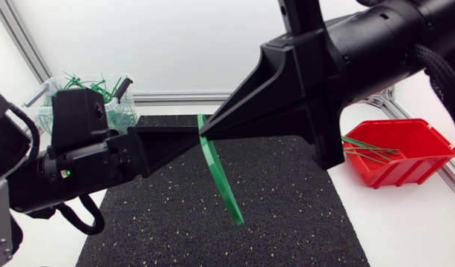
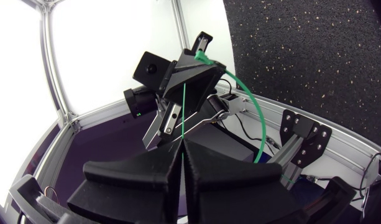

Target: Take a green cable tie from the red box, thread the tail through the head to close it, then place it in the transparent bin on the left.

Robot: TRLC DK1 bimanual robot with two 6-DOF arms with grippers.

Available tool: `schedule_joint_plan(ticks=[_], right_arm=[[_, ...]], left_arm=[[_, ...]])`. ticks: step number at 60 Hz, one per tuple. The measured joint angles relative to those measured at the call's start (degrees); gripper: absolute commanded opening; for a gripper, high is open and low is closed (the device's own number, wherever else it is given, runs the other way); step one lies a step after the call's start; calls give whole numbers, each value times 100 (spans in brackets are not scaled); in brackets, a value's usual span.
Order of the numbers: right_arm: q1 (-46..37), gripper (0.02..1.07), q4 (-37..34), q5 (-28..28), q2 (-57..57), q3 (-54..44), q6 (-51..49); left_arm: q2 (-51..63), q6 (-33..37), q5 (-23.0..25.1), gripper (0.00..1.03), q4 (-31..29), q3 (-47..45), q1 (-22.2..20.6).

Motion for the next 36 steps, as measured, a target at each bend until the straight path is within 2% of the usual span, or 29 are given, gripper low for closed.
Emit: schedule_joint_plan(ticks=[36], right_arm=[[-107, 8, -7, -44, -2, -175, 4]], left_arm=[[-24, 214, -271, 4, 33, -74, -81]])
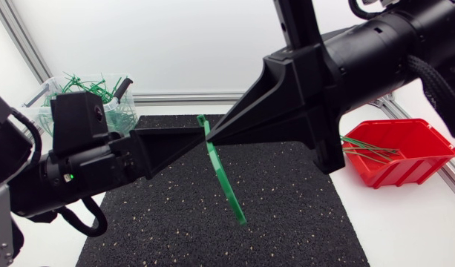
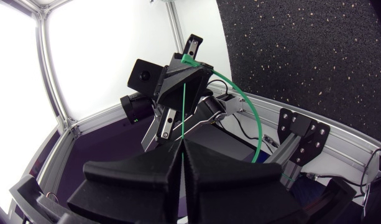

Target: Take a green cable tie from the red box, thread the tail through the head to close it, then place it in the transparent bin on the left.

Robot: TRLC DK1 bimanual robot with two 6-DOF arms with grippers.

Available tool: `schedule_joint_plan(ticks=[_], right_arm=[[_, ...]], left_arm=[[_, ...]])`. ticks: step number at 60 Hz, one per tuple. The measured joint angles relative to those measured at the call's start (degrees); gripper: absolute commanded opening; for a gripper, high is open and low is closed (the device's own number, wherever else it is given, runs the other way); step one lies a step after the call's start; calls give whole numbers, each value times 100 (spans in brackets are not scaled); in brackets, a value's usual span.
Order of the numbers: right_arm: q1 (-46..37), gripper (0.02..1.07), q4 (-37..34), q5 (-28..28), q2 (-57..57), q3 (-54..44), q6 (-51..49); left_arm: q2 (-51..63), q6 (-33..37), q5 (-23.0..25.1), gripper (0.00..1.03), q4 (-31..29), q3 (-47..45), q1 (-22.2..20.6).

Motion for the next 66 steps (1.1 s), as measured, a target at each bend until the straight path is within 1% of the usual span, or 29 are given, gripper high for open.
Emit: schedule_joint_plan(ticks=[22, 36, 60, 66], right_arm=[[-33, 8, 254, -17, 2, -17, 63], [-103, 8, 295, -17, 9, -203, 66], [-133, 8, 439, -17, 52, -234, 66], [-184, 8, 525, -24, 81, -264, 68]], left_arm=[[0, 2, -127, 4, 0, 0, -160], [0, 0, -129, 4, -2, 0, -162], [-2, 2, -131, 4, -15, 0, -195], [-9, 7, -238, 4, -24, 0, -258]])
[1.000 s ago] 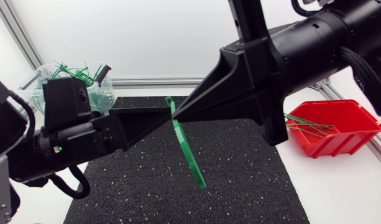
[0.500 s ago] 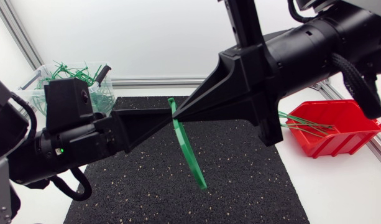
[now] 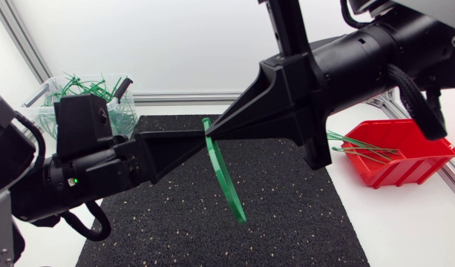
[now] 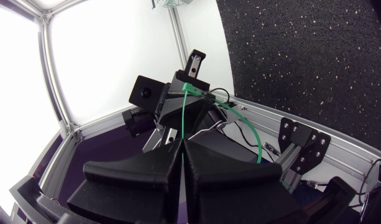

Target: Take a green cable tie from the red box, thread the tail through the head to close it, then place it in the transparent bin on the left.

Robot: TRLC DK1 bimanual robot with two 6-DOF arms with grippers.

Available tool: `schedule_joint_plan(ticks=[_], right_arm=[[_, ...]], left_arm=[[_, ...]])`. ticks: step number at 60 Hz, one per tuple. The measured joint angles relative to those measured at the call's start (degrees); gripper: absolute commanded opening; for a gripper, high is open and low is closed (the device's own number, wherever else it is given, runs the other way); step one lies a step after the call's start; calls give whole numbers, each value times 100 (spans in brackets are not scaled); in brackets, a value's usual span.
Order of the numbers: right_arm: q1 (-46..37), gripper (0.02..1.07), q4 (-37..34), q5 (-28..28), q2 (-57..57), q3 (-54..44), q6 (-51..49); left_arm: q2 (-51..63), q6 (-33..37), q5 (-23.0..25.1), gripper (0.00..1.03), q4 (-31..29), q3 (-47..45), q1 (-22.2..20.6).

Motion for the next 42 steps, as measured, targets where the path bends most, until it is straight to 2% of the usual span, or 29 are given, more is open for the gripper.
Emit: schedule_joint_plan(ticks=[23, 42], right_arm=[[-299, 8, 17, -162, 35, -168, 33], [-216, 8, 20, -162, 35, -166, 37]], left_arm=[[-269, 42, -240, 4, -149, 0, -114], [-282, 234, -382, 4, -256, 0, -319]])
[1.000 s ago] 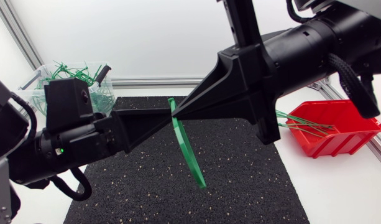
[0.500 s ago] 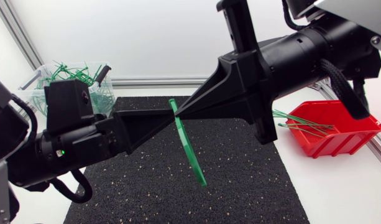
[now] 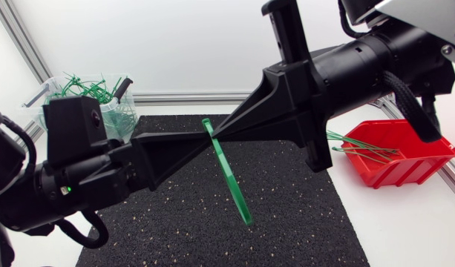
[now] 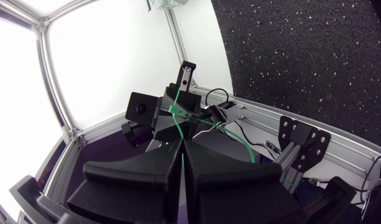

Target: Take a green cable tie from the red box, thread the tail through the head to close it, then place it in the transparent bin on the left.

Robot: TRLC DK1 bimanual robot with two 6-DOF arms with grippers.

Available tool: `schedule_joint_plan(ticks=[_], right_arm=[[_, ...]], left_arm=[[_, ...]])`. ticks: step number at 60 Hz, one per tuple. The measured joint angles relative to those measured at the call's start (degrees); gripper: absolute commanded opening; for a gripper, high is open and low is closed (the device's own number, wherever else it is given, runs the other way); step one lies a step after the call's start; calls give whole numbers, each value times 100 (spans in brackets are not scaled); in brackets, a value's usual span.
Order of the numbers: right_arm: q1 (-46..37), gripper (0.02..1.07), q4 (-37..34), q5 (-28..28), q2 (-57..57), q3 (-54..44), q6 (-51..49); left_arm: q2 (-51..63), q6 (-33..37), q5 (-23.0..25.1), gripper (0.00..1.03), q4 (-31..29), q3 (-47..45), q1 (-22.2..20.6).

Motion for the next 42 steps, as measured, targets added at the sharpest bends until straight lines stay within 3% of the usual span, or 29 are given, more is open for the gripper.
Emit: schedule_joint_plan(ticks=[42], right_arm=[[-79, 8, 485, -13, 192, -46, 133]], left_arm=[[0, 232, -516, 4, -179, 0, -317]])
